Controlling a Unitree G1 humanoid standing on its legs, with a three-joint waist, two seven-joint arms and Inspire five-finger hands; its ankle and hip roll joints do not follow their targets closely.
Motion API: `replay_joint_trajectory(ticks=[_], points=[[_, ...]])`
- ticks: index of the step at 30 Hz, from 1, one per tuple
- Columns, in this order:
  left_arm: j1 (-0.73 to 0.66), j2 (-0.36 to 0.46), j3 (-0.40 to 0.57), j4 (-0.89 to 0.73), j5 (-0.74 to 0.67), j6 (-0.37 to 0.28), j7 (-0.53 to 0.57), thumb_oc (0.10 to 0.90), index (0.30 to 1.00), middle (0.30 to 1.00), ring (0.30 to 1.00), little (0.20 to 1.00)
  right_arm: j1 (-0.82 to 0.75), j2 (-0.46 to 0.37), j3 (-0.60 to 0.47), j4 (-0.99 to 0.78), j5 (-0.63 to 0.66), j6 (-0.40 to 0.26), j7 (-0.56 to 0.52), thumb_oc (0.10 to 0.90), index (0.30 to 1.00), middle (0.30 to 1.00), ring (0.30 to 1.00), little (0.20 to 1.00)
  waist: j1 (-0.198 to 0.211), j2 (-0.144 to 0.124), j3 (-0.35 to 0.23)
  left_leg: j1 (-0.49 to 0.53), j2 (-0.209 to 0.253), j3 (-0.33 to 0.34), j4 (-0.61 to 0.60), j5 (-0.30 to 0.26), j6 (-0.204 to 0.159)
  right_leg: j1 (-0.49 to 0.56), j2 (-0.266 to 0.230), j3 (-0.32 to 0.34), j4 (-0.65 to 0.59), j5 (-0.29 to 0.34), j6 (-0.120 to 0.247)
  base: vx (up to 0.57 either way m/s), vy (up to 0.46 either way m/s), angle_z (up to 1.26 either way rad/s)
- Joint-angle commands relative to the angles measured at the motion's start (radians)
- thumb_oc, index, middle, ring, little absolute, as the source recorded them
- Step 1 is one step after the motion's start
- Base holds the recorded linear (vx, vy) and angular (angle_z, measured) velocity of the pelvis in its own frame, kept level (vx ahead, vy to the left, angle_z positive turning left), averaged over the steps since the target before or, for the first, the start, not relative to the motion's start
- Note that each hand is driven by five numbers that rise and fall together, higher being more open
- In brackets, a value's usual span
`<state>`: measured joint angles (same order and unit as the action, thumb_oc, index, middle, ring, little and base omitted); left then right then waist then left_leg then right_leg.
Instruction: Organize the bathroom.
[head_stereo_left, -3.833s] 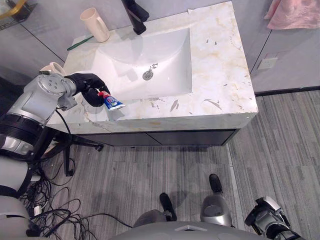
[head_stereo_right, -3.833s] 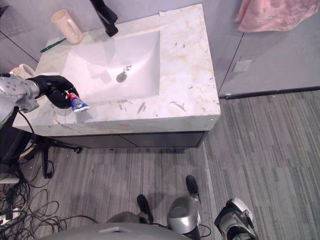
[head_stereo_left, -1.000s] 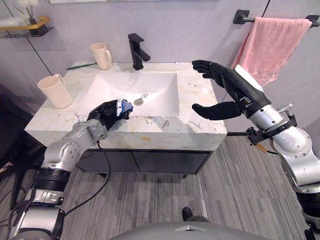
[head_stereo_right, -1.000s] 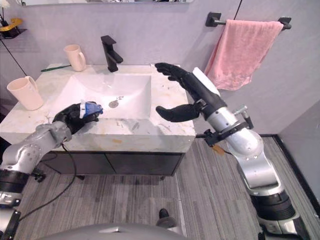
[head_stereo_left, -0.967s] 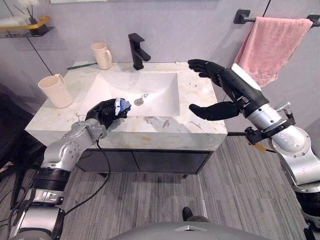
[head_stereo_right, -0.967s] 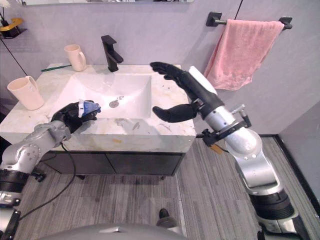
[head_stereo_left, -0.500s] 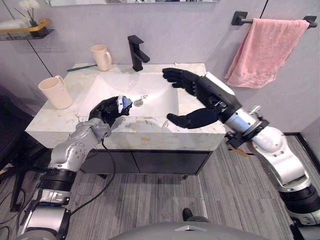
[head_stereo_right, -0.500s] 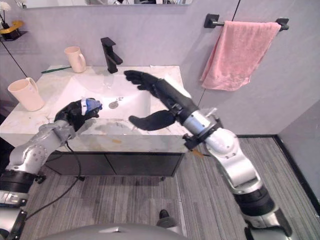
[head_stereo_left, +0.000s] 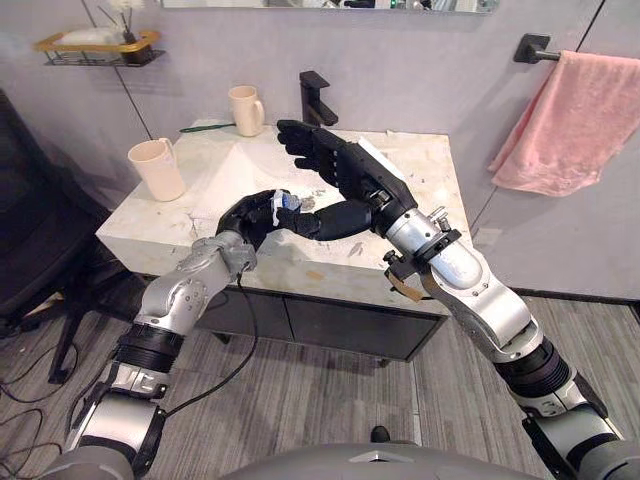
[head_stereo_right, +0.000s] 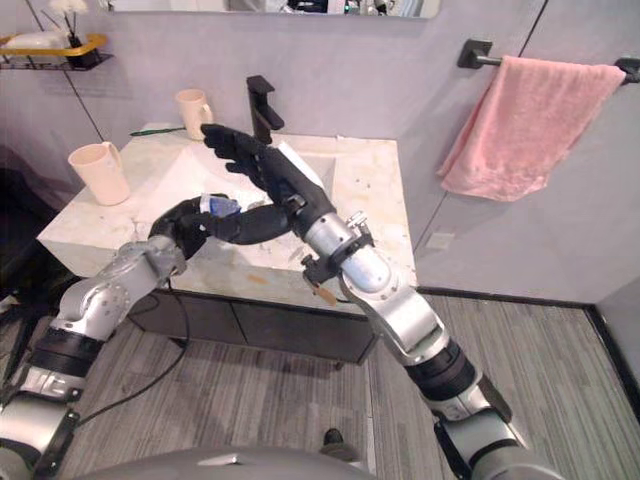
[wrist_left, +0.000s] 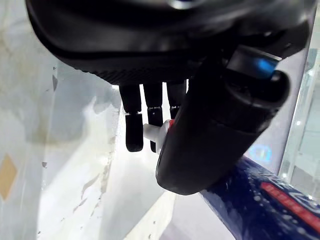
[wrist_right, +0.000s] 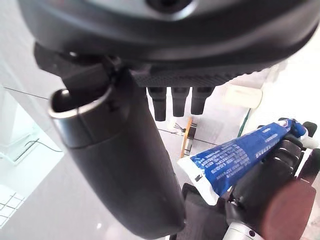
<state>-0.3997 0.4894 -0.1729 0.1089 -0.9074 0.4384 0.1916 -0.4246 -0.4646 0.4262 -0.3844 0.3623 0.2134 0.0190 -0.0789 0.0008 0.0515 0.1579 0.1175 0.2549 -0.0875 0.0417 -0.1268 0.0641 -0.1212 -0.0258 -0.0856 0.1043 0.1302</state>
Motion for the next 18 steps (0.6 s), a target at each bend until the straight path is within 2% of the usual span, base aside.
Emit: replay_joint_trajectory(ticks=[1, 18], points=[[-0.240, 0.001, 0.013, -0.038, -0.084, -0.126, -0.044, 0.400, 0.300, 0.300, 0.300, 0.300, -0.134, 0.042, -0.032, -0.048, -0.025, -0.051, -0.046, 0.800, 0.900, 0.900, 0.900, 0.900, 0.011, 0.011, -0.068, 0.053, -0.003, -0.003, 0.057, -0.111, 0.018, 0.012, 0.023, -0.033, -0.002, -0.092, 0.015, 0.00, 0.000, 0.07], [-0.252, -0.022, 0.012, -0.121, -0.058, -0.139, -0.010, 0.400, 0.300, 0.300, 0.300, 0.300, -0.133, 0.090, -0.002, -0.024, -0.047, 0.003, -0.030, 0.800, 0.900, 0.900, 0.900, 0.900, 0.024, 0.018, -0.065, 0.057, 0.000, -0.019, 0.043, -0.103, 0.015, 0.021, 0.019, -0.045, -0.002, -0.100, 0.008, 0.00, 0.001, 0.04]])
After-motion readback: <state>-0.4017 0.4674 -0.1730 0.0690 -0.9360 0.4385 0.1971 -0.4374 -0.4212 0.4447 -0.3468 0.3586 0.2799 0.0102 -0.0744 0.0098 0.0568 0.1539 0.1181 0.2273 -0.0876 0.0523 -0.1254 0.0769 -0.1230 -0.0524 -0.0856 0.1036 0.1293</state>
